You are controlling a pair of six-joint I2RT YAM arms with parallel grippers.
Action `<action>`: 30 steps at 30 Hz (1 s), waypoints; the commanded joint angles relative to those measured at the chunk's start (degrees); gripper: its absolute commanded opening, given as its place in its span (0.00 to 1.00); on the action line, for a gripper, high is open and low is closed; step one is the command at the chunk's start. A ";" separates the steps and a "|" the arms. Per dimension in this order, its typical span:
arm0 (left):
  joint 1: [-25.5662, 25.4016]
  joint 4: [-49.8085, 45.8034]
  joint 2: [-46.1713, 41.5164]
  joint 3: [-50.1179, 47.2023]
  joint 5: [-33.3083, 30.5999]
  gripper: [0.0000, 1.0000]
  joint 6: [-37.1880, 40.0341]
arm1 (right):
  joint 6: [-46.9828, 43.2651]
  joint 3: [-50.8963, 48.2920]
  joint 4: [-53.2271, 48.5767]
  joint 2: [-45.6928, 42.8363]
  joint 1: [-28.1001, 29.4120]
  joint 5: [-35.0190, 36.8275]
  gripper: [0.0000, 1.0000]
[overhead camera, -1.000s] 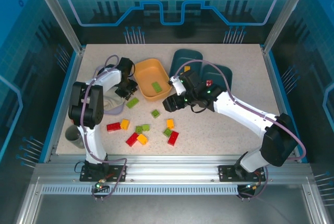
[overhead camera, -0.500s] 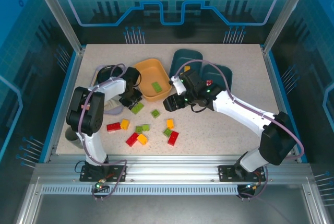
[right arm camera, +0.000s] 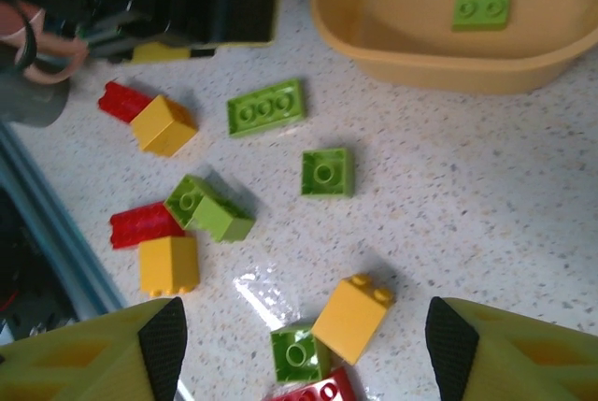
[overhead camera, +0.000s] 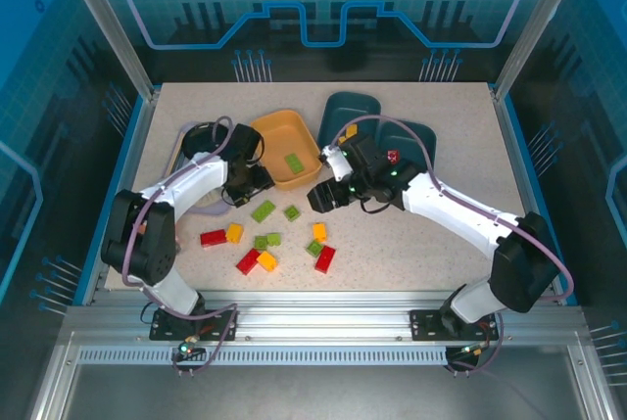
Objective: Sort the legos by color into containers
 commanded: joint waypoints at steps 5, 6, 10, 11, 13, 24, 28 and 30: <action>-2.12 -7.45 2.50 1.66 9.06 0.65 30.77 | -2.85 -5.35 -1.13 -5.27 -0.80 -7.52 0.73; -2.67 -7.56 2.98 1.60 8.44 0.66 32.52 | -2.76 -5.79 -1.31 -5.61 -0.79 -7.54 0.73; -4.37 -8.53 5.56 1.74 5.10 0.67 37.95 | -2.18 -6.44 -2.66 -6.88 -0.87 -7.81 0.76; -4.64 -8.49 6.10 1.55 3.94 0.68 38.93 | -1.98 -6.44 -3.00 -7.10 -0.92 -8.02 0.77; -4.93 -7.73 6.89 0.88 1.38 0.68 39.39 | -1.59 -6.70 -3.23 -7.85 -0.92 -8.23 0.79; -4.95 -4.16 8.44 -0.17 -4.55 0.70 39.01 | 0.60 -8.02 -2.90 -10.20 -0.97 -8.93 0.86; -4.95 -4.27 10.29 0.17 -5.15 0.69 38.63 | 1.02 -7.95 -2.63 -10.10 -0.96 -8.64 0.86; -4.95 -4.50 11.49 0.53 -5.17 0.67 38.04 | 1.11 -7.92 -2.63 -9.93 -1.00 -8.66 0.86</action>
